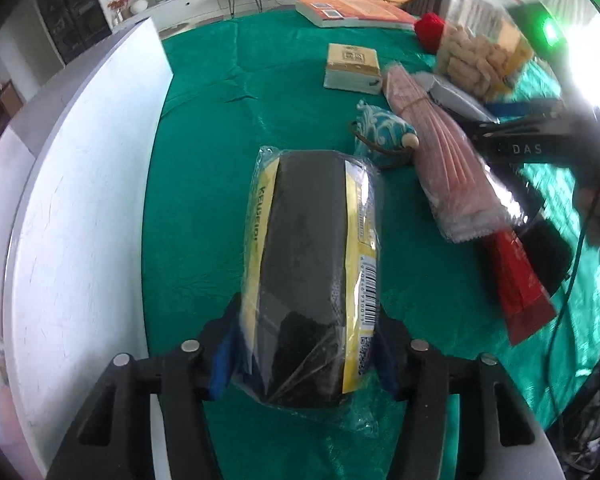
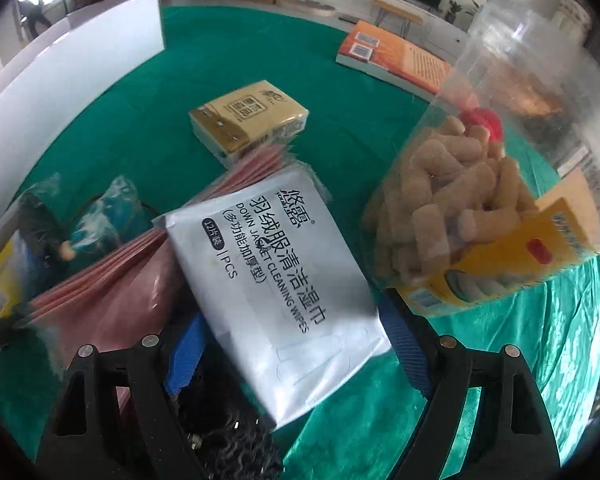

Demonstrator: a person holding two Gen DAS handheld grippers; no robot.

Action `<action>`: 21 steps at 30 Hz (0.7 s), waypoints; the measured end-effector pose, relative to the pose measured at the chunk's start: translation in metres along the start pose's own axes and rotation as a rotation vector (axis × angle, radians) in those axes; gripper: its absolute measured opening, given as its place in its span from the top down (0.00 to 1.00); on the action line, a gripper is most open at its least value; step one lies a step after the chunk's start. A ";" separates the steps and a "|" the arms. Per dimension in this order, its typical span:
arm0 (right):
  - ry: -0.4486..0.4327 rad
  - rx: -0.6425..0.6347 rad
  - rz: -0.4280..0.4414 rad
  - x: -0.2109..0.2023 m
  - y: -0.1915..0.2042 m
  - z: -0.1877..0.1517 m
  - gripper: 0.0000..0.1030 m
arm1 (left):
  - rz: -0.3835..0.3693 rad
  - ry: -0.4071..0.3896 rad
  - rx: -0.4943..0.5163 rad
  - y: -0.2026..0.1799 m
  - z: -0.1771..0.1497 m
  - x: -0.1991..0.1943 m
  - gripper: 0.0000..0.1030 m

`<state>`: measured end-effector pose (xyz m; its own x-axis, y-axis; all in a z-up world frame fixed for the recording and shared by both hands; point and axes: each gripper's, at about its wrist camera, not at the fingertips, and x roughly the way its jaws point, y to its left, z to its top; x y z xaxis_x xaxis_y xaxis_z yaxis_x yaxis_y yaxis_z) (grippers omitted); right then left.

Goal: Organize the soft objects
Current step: 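Grasp the black-and-yellow wrapped roll with the left tool while the right tool grasps the white wipes packet, then carry the wrapped roll and wipes packet into the white box and release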

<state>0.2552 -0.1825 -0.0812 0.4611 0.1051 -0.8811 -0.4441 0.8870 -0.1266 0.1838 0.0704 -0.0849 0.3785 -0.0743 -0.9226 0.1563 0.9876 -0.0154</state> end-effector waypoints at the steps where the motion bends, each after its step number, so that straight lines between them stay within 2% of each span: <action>1: -0.012 0.050 0.021 -0.002 -0.006 -0.002 0.31 | -0.014 0.000 -0.019 0.004 0.000 -0.001 0.48; 2: -0.014 0.096 0.050 -0.008 -0.011 -0.006 0.35 | -0.021 -0.002 -0.030 0.006 0.000 -0.002 0.48; 6: -0.048 0.184 0.173 -0.046 -0.025 -0.040 0.36 | -0.051 -0.015 -0.071 0.013 -0.004 -0.008 0.48; 9: -0.071 0.329 0.232 -0.076 -0.062 -0.078 0.36 | -0.062 -0.032 -0.095 0.016 -0.008 -0.015 0.48; 12: -0.118 0.542 0.143 -0.095 -0.128 -0.101 0.36 | -0.063 -0.048 -0.109 0.015 -0.009 -0.021 0.48; 15: -0.116 0.686 0.014 -0.084 -0.193 -0.096 0.36 | -0.077 -0.072 -0.131 0.016 -0.003 -0.030 0.48; 19: -0.072 0.736 -0.082 -0.046 -0.235 -0.077 0.36 | -0.088 -0.103 -0.145 0.019 0.005 -0.048 0.48; 21: -0.049 0.748 -0.087 -0.026 -0.243 -0.073 0.36 | -0.081 -0.110 -0.146 0.020 0.010 -0.054 0.48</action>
<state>0.2952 -0.4334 -0.0604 0.5121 0.0252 -0.8586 0.2273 0.9600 0.1637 0.1753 0.0933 -0.0313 0.4689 -0.1607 -0.8685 0.0594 0.9868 -0.1505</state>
